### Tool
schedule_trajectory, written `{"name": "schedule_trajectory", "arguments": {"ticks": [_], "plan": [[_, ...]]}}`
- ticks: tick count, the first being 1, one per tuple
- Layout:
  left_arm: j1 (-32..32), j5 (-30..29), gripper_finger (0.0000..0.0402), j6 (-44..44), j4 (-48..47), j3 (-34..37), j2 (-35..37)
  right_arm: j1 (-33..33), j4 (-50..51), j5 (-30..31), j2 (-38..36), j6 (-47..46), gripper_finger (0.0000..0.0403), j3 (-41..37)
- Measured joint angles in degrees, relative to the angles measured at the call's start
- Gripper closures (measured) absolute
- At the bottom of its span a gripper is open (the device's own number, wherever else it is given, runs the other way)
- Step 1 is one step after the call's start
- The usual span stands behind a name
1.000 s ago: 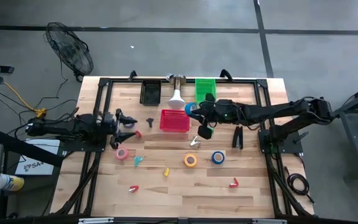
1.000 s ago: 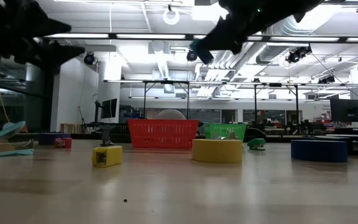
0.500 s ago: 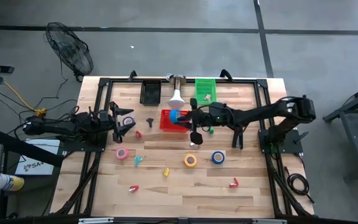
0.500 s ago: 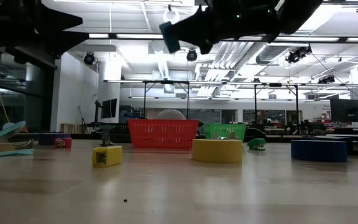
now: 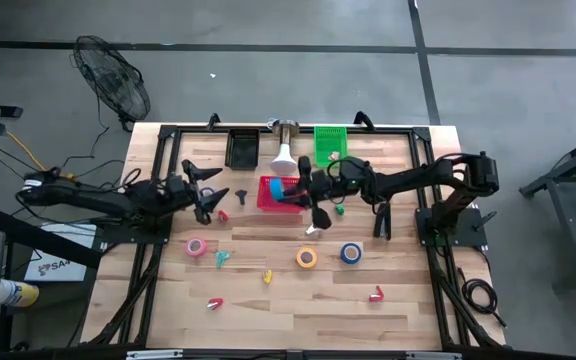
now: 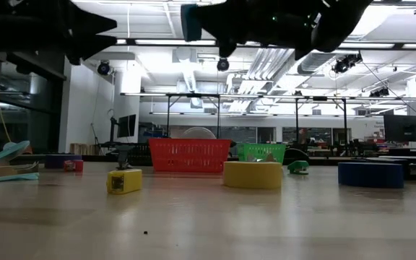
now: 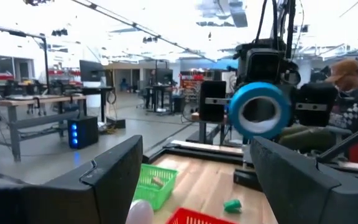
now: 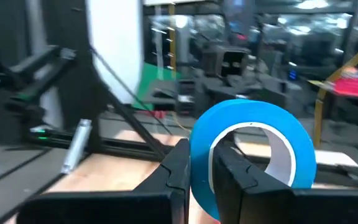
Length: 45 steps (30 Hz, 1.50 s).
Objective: Pick and place Stapler, Stapler remover, tape
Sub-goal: Put the light blue tape into the black basket
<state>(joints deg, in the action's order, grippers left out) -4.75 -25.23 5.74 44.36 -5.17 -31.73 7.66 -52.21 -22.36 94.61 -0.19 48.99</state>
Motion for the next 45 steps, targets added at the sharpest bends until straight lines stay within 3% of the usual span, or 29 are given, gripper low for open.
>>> {"name": "schedule_trajectory", "arguments": {"ticks": [4, 10, 19, 26, 32, 41, 45], "plan": [[3.5, 0.7, 0.0108, -1.1, -0.4, -5.2, -8.5, 0.2, -2.4, -3.8, 0.0, -0.6, 0.0372, 0.0], [9.3, 9.3, 0.0108, -2.5, -0.2, -15.7, -22.5, 0.2, -2.5, -1.4, 0.0, -0.8, 0.0372, 0.0], [12.3, 10.7, 0.0108, -3.1, -1.3, -26.2, -37.6, 0.2, -1.8, -0.5, 0.0, -0.8, 0.0371, 0.0], [12.3, 13.8, 0.0108, -3.2, -4.0, -27.7, -38.7, 0.2, 0.2, -0.3, 0.0, 0.2, 0.0372, 0.0], [12.3, 10.4, 0.0108, -2.7, -7.0, -27.7, -38.1, 1.0, 3.7, 0.5, -1.1, 0.1, 0.0369, 0.0], [12.3, 13.3, 0.0108, -1.0, -9.5, -27.7, -36.9, 1.3, 18.8, 8.2, -7.7, 3.2, 0.037, 0.0], [12.3, 17.5, 0.0108, -1.1, -8.3, -27.7, -36.6, 1.3, 20.5, 10.3, -8.7, 4.0, 0.0368, 0.0]]}}
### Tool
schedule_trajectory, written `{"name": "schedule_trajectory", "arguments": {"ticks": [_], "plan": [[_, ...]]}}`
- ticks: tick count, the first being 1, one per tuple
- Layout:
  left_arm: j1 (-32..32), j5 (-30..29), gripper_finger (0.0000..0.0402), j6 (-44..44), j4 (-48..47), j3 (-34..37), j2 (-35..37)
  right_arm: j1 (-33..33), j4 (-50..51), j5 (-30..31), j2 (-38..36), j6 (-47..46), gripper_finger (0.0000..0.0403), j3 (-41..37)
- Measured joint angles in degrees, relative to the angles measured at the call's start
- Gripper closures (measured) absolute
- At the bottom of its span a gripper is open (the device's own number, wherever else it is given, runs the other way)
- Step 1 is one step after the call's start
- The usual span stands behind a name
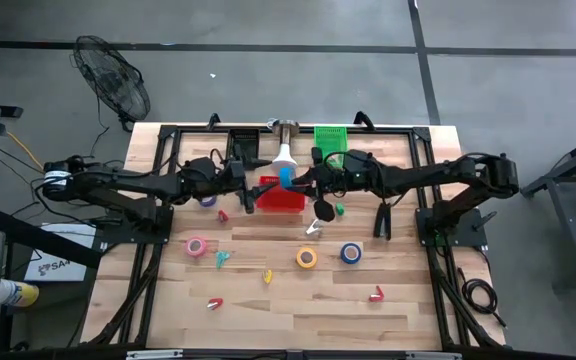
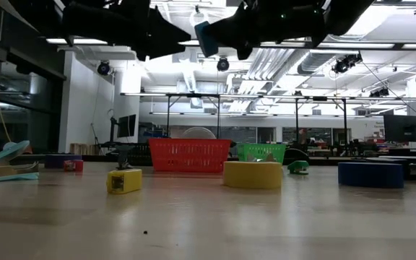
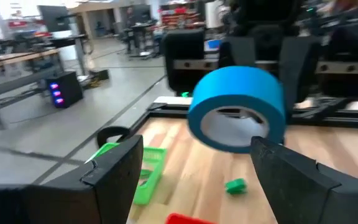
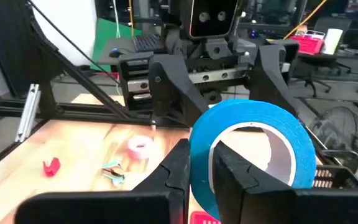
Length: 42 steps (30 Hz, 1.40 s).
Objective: Pick and place Stapler, Stapler remover, tape
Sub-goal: Put the light blue tape into the black basket
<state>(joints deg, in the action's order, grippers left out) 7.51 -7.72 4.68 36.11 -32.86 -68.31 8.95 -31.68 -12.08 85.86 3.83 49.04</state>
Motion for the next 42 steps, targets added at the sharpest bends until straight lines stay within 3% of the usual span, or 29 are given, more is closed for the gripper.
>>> {"name": "schedule_trajectory", "arguments": {"ticks": [13, 25, 30, 37, 39, 42], "plan": [[0.0, 2.5, 0.0108, -0.6, 4.0, 0.0, 0.0, -1.2, -8.1, -8.1, 2.1, -0.3, 0.0368, 0.0], [0.0, 4.4, 0.012, -1.9, 4.4, 0.0, -0.1, -1.9, -15.1, -8.1, 6.0, -1.9, 0.0368, 0.0], [0.0, 4.5, 0.0191, -1.9, 4.5, 0.0, -0.1, -1.9, -15.5, -7.9, 6.0, -2.3, 0.0371, 0.0], [0.0, 7.0, 0.0366, -1.1, 4.4, 0.0, -0.1, -1.9, -15.5, -7.6, 6.0, -2.5, 0.0367, 0.0], [0.0, 7.4, 0.0383, -1.0, 4.4, 0.0, -0.1, -1.9, -15.5, -7.7, 6.0, -2.5, 0.0372, 0.0], [0.0, 7.9, 0.0365, -0.4, 4.4, 0.0, -0.1, -1.9, -15.5, -7.7, 6.0, -2.5, 0.0371, 0.0]]}}
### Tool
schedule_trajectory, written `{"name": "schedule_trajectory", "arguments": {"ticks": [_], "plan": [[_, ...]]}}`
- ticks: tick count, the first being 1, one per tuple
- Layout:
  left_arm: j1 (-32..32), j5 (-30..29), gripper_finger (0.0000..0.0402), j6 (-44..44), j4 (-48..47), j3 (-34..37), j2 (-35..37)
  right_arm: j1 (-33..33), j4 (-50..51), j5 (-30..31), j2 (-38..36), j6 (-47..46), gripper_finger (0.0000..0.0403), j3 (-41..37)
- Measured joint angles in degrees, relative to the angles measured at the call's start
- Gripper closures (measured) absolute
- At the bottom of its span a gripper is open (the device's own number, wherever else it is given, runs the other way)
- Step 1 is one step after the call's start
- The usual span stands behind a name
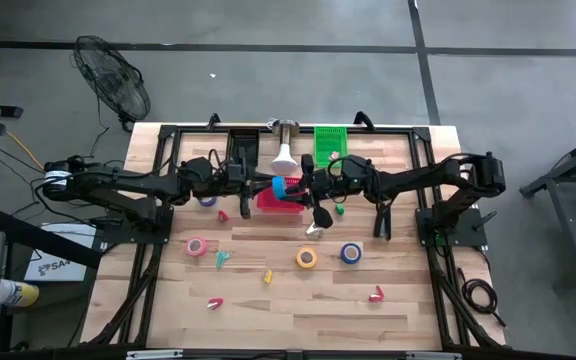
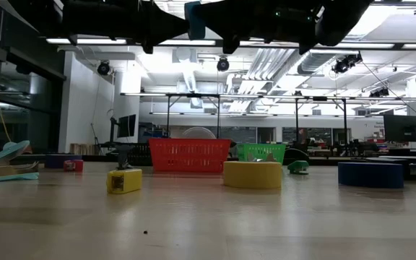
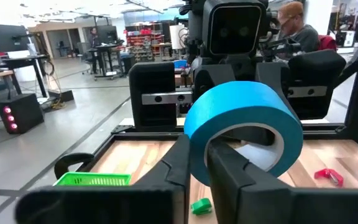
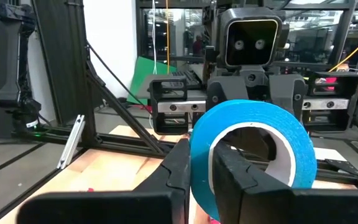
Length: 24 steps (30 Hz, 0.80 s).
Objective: Pick and place Stapler, Stapler remover, tape
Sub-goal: Put the light blue tape into the black basket
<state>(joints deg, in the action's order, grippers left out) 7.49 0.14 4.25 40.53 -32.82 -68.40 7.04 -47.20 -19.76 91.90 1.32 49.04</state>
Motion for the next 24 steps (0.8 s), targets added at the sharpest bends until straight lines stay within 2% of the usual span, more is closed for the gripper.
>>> {"name": "schedule_trajectory", "arguments": {"ticks": [2, 6, 10, 14, 19, 24], "plan": [[0.0, 0.0, 0.0363, 0.0, 0.0, 0.0, 0.0, -0.1, 0.0, 0.9, 0.0, -0.2, 0.0361, 0.0], [0.0, 0.1, 0.0387, -0.1, 0.0, 0.0, 0.0, -0.1, 0.6, 2.9, 0.0, -1.3, 0.0329, 0.0], [0.0, 0.2, 0.0387, -0.2, 0.0, 0.0, 0.0, -0.1, 0.8, 3.0, 0.0, -1.3, 0.0298, 0.0], [0.0, -2.7, 0.0386, -0.2, -1.1, 0.0, 0.0, -0.1, 1.4, 4.3, -0.1, -1.3, 0.0263, 0.0], [0.0, -15.8, 0.0387, 0.0, -5.2, 0.0, 0.0, 0.1, 8.2, 13.0, -2.1, -1.0, 0.0219, 0.0], [0.1, -34.5, 0.0387, -1.6, -10.9, 0.0, 0.0, 0.0, 17.3, 26.2, -4.6, -1.2, 0.0191, 0.0]]}}
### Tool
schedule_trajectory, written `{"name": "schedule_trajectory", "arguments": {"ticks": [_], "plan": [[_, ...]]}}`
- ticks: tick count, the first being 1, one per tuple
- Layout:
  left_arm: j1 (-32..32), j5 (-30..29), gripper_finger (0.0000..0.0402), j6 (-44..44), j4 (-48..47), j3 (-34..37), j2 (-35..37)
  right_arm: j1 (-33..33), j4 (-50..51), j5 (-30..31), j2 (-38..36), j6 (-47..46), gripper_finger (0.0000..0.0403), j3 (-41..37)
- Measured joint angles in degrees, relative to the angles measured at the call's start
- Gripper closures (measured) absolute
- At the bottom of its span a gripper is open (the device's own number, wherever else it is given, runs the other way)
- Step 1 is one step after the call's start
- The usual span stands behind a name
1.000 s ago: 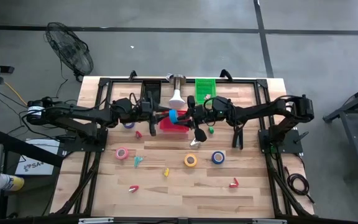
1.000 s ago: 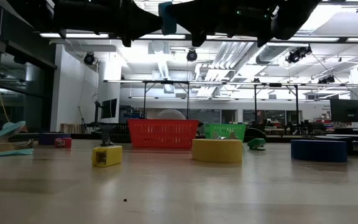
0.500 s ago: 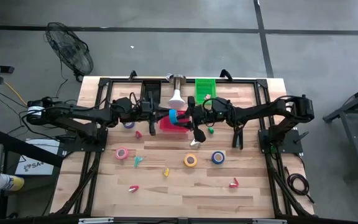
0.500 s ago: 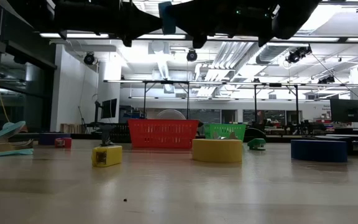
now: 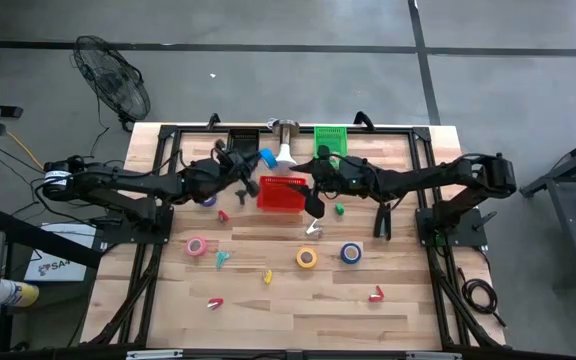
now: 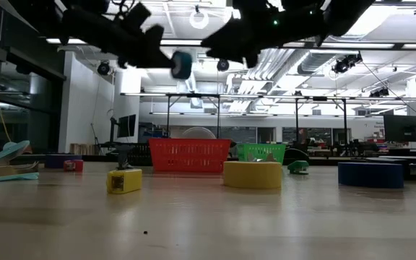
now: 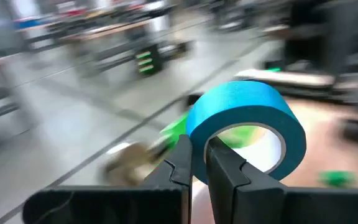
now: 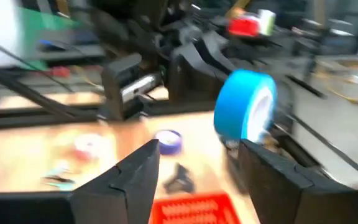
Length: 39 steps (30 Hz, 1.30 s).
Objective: Pick and place Stapler, Stapler remover, tape
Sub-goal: Put the light blue tape into the black basket
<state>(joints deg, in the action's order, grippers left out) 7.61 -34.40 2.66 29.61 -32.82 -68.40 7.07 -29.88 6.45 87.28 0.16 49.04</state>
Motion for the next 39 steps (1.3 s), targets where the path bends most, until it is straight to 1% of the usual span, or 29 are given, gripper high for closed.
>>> {"name": "schedule_trajectory", "arguments": {"ticks": [3, 5, 7, 11, 16, 19, 22, 28, 31, 34, 37, 39], "plan": [[0.8, -8.1, 0.0387, -2.7, -4.7, 0.0, 0.0, 0.0, 3.7, 5.2, -0.2, -0.2, 0.0185, 0.0], [2.6, -9.7, 0.0387, -6.0, -8.3, 0.0, 0.0, 0.1, 5.2, 7.3, -0.2, -0.2, 0.0186, 0.0], [5.4, -9.4, 0.0387, -10.5, -12.6, 0.0, 0.0, 0.1, 6.3, 9.2, -0.3, -0.3, 0.0189, 0.0], [12.7, -3.0, 0.0387, -18.0, -18.9, 0.0, 0.0, 0.0, 7.6, 12.3, -0.3, -0.8, 0.0195, 0.0], [22.3, 9.2, 0.0387, -22.8, -24.0, 0.0, 0.0, 0.1, 9.4, 14.1, -0.3, -1.4, 0.0198, 0.0], [27.7, 16.0, 0.0379, -23.6, -26.4, 0.0, 0.0, 0.1, 11.2, 16.0, -0.3, -1.6, 0.0197, 0.0], [32.2, 21.3, 0.0369, -23.6, -28.6, 0.0, -0.1, 0.0, 13.9, 17.7, -0.3, -1.9, 0.0198, 0.0], [38.5, 32.7, 0.0366, -22.9, -30.2, 0.0, -0.1, 0.0, 20.6, 17.4, -0.6, -4.6, 0.0201, 0.0], [40.0, 34.9, 0.0365, -22.6, -30.2, 0.0, -0.1, 0.1, 25.8, 17.2, -1.9, -6.4, 0.0199, 0.0], [40.5, 35.3, 0.0364, -22.3, -30.2, 0.0, -0.1, 0.4, 29.9, 17.2, -4.0, -8.0, 0.0199, 0.0], [40.4, 35.5, 0.0363, -21.6, -30.3, -0.4, -1.0, 0.6, 32.4, 17.4, -6.3, -9.1, 0.0198, 0.0], [40.4, 37.6, 0.0363, -21.0, -31.1, -1.6, -2.4, 0.8, 33.5, 17.4, -7.6, -9.2, 0.0199, 0.0]]}}
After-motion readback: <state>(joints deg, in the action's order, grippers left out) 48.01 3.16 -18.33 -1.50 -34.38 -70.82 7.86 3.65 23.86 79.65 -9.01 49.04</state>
